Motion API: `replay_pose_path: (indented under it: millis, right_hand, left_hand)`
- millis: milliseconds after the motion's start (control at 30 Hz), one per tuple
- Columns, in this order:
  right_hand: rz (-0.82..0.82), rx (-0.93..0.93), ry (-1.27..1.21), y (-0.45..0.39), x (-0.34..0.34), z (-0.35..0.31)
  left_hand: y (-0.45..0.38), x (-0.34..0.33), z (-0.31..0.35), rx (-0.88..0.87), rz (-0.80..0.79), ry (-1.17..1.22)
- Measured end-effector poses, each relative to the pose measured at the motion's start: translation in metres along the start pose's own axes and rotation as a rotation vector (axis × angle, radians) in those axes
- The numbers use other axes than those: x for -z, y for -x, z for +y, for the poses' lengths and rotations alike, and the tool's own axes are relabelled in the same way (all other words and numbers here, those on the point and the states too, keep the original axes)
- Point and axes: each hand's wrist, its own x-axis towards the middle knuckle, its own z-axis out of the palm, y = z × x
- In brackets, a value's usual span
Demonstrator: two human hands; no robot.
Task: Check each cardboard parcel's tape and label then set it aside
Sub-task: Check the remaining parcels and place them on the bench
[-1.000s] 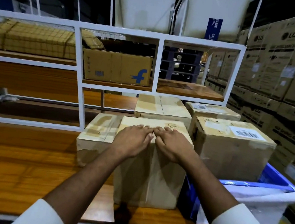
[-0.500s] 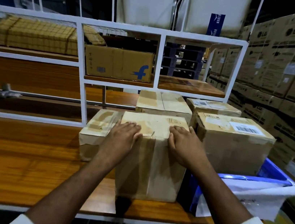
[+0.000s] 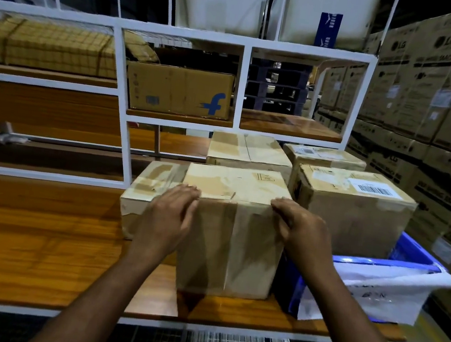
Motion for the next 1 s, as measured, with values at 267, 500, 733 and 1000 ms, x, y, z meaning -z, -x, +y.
replay_pose_path:
  millis: [267, 500, 733, 1000]
  right_hand:
    - [0.193, -0.246, -0.123, -0.022, 0.014, -0.001]
    - [-0.163, -0.576, -0.449, -0.038, -0.007, 0.023]
    - [-0.643, -0.515, -0.767, -0.013, 0.05, 0.028]
    - [-0.573, -0.332, -0.448, 0.068, 0.065, -0.004]
  left_hand:
    - [-0.01, 0.013, 0.009, 0.28, 0.259, 0.214]
    - [-0.026, 0.019, -0.015, 0.817, -0.339, 0.822]
    - [-0.002, 0.035, -0.002, 0.733, -0.435, 1.065]
    - [0.065, 0.039, -0.007, 0.608, -0.305, 0.987]
